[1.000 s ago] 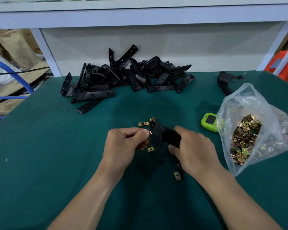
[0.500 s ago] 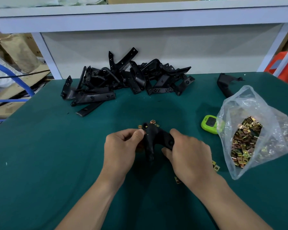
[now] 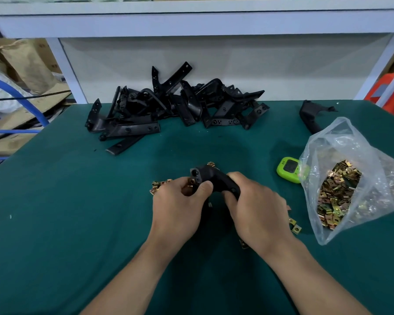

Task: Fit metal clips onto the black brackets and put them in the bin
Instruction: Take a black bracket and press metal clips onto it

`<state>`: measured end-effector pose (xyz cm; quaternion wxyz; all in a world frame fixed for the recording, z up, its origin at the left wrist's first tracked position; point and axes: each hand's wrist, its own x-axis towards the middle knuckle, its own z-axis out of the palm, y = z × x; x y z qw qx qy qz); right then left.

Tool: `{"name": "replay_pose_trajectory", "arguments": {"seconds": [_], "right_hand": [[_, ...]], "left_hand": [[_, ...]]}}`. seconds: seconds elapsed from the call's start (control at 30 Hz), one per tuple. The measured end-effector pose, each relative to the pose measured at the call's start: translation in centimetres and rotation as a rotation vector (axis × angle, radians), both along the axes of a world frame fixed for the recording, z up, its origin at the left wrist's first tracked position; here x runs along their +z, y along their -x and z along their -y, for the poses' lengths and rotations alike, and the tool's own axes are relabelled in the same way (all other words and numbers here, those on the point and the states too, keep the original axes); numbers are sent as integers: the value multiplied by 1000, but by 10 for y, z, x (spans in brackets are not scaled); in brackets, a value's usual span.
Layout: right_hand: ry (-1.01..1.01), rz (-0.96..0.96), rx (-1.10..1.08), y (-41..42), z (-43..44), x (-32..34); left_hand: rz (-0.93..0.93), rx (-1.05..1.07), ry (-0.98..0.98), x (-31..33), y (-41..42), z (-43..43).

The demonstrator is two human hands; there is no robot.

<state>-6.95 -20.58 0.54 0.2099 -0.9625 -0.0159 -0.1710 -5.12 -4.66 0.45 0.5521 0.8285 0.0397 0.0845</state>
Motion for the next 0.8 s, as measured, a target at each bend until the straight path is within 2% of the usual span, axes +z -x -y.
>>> {"name": "replay_pose_trajectory", "arguments": {"seconds": [0.27, 0.43, 0.57, 0.7, 0.8], "right_hand": [[16, -1, -5, 0, -1, 2], [22, -12, -6, 0, -1, 1], [28, -7, -13, 0, -2, 1], [-10, 12, -26, 2, -2, 4], [-24, 31, -89, 3, -2, 4]], "left_hand": [[77, -1, -109, 3, 3, 2], [47, 41, -138, 1, 0, 2], [84, 48, -271, 0, 2, 3], [161, 51, -267, 1, 3, 3], [186, -45, -200, 3, -1, -4]]}}
